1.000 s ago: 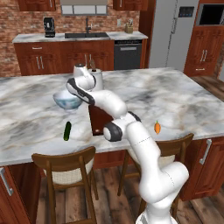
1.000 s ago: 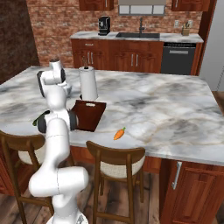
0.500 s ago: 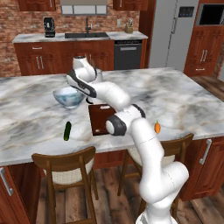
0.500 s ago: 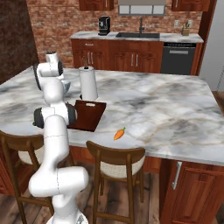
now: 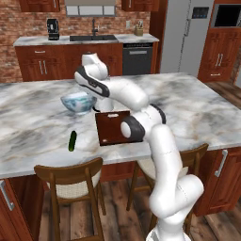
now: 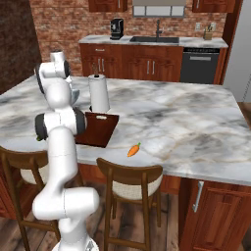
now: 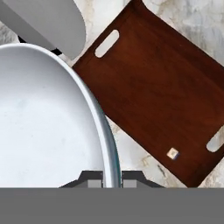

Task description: Place the two vegetables and bowl onto the tray for setting up a vegetable dip station.

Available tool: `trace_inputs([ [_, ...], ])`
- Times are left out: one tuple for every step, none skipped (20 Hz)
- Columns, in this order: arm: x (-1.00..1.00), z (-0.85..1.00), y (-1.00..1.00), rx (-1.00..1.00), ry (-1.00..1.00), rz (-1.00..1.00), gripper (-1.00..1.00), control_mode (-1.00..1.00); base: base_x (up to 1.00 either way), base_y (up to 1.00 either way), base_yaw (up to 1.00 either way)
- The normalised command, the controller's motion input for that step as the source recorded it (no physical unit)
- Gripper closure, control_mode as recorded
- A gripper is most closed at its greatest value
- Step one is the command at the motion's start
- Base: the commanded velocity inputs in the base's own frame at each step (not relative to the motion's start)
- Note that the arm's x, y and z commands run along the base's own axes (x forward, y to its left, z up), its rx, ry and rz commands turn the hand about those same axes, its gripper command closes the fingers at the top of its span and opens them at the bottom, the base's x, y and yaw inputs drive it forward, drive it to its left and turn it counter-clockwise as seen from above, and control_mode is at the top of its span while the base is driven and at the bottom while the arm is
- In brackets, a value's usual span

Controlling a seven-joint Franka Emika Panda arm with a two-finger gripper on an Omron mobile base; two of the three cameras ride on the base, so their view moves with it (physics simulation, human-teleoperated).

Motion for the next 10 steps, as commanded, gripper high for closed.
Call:
trace_inputs([
  [-0.45,0.26,-0.36,0.0,0.0,0.0,1.0,-1.0,0.0,0.0,0.0],
  [-0.44,0.24,-0.36,0.0,0.0,0.0,1.0,-1.0,0.0,0.0,0.0],
  [-0.44,0.23,-0.37,0.0,0.0,0.0,1.0,-1.0,0.0,0.0,0.0],
  [-0.46,0.2,-0.37,0.0,0.0,0.0,1.0,-1.0,0.0,0.0,0.0],
  [-0.48,0.18,-0.38,0.0,0.0,0.0,1.0,-1.0,0.0,0.0,0.0],
  [-0.48,0.15,-0.37,0.0,0.0,0.0,1.0,-1.0,0.0,0.0,0.0],
  [-0.48,0.12,-0.37,0.0,0.0,0.0,1.0,-1.0,0.0,0.0,0.0],
  [-0.51,0.1,-0.37,0.01,0.0,0.0,1.0,-1.0,0.0,0.0,0.0],
  [-0.47,0.06,-0.36,0.02,0.0,0.0,1.0,-1.0,0.0,0.0,0.0],
  [-0.47,0.04,-0.36,0.03,-0.02,0.0,1.0,-1.0,0.0,0.0,0.0],
])
